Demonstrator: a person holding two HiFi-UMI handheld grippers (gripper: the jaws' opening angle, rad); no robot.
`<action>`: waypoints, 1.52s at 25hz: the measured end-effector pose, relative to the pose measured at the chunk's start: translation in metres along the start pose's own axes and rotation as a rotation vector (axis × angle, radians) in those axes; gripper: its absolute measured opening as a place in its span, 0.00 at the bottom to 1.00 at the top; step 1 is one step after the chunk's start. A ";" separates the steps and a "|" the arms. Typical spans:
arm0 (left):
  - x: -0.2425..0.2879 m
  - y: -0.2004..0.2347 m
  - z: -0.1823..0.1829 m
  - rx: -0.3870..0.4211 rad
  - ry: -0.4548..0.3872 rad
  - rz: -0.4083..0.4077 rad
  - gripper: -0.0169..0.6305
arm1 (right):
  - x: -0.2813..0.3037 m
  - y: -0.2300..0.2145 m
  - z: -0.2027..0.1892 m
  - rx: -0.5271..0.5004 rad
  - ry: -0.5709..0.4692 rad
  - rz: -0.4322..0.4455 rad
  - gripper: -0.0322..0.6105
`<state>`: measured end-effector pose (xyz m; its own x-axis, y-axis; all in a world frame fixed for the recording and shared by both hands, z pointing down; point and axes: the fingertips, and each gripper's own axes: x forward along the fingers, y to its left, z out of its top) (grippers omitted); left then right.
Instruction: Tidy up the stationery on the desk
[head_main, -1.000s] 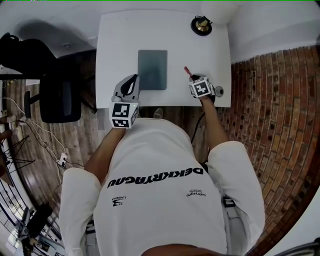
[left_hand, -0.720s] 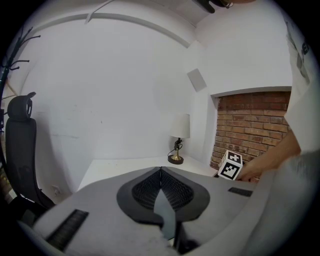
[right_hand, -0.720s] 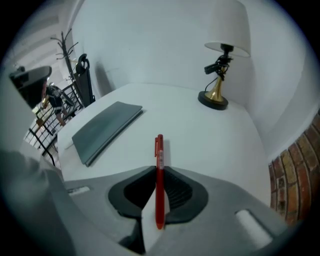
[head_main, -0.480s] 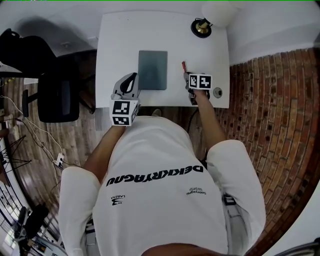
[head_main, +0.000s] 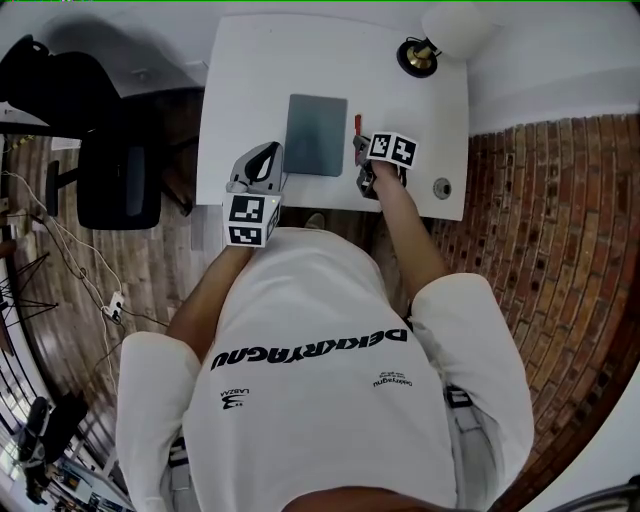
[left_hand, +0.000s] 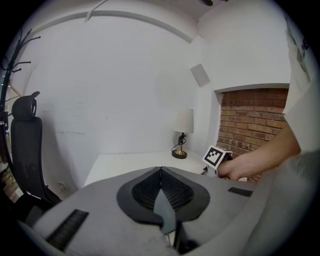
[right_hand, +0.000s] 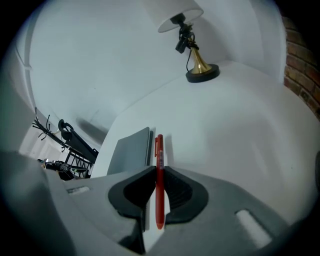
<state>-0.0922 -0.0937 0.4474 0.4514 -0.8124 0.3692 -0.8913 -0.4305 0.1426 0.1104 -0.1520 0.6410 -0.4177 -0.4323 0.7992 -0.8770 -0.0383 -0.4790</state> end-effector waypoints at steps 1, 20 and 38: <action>0.000 0.001 0.000 -0.003 0.001 0.001 0.02 | 0.003 0.002 0.000 0.004 0.003 -0.003 0.13; 0.001 0.014 -0.011 -0.066 0.018 -0.005 0.02 | 0.022 0.015 -0.007 -0.001 0.024 -0.062 0.13; 0.007 -0.001 0.005 -0.055 -0.006 -0.084 0.02 | -0.042 0.045 0.032 0.024 -0.236 0.047 0.15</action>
<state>-0.0881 -0.1008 0.4448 0.5252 -0.7765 0.3482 -0.8509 -0.4756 0.2228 0.0960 -0.1643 0.5747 -0.3884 -0.6323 0.6704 -0.8507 -0.0337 -0.5246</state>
